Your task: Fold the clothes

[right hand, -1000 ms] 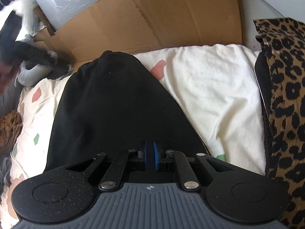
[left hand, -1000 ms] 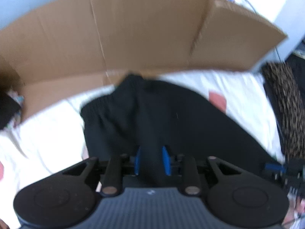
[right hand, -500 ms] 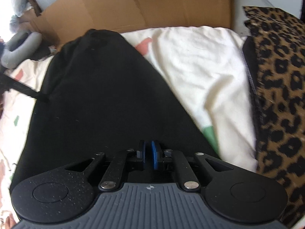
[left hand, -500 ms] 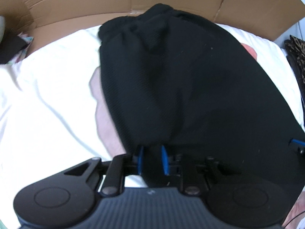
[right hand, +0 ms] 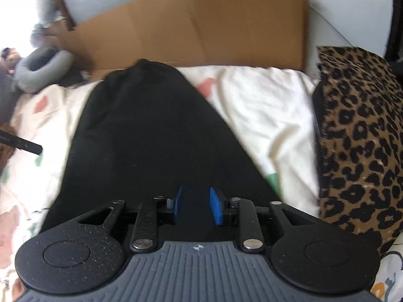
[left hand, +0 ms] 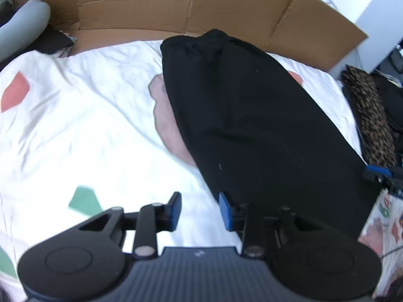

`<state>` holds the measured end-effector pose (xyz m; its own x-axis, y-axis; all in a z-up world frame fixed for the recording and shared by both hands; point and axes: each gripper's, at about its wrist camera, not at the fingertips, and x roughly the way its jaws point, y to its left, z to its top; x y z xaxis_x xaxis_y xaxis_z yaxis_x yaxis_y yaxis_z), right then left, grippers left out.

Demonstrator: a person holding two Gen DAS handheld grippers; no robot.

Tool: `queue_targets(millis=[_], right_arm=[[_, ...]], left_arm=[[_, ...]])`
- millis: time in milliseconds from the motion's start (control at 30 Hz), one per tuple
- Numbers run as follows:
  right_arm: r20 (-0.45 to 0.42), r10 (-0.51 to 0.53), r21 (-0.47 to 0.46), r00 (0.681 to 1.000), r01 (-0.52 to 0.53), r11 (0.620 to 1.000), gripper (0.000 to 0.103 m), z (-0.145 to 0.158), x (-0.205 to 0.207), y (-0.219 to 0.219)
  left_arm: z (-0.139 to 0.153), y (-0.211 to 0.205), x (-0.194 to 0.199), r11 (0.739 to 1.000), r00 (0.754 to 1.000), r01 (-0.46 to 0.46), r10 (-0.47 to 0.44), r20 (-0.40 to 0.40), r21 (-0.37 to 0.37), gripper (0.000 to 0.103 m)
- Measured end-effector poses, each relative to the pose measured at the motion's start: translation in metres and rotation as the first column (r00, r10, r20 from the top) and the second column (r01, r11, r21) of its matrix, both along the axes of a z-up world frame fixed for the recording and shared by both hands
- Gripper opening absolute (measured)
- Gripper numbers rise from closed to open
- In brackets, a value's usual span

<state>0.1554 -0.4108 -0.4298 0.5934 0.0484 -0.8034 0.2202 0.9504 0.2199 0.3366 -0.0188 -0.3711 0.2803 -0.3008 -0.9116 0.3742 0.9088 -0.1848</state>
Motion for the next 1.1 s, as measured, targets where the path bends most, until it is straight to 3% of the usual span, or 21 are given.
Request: queue_targets(millis=[233,500,800,1100], right_arm=[[0.054,0.118,-0.004,0.992,-0.118,0.993,0.031,0.031,-0.006,0.036],[0.066,0.299,0.007,0.952,-0.300,0.954,0.031,0.048,0.006,0.091],[0.000,0.530,0.017,0.848,-0.530,0.848,0.031,0.036,0.018,0.168],[-0.105,0.655,-0.049,0.749,-0.661,0.748,0.035,0.009,0.023,0.216]], left_arm=[[-0.006,0.027,-0.048,0.996,0.996,0.080,-0.078,0.049,-0.034,0.042],[-0.027,0.012,-0.090,0.993,0.996,0.080,-0.076,0.052,-0.086,0.042],[-0.060,0.003,-0.118,0.985,0.999,0.044,-0.042,0.011,-0.169,0.041],[-0.058,0.000,-0.111,0.967,0.999,0.019,-0.009,0.040,-0.253,0.041]])
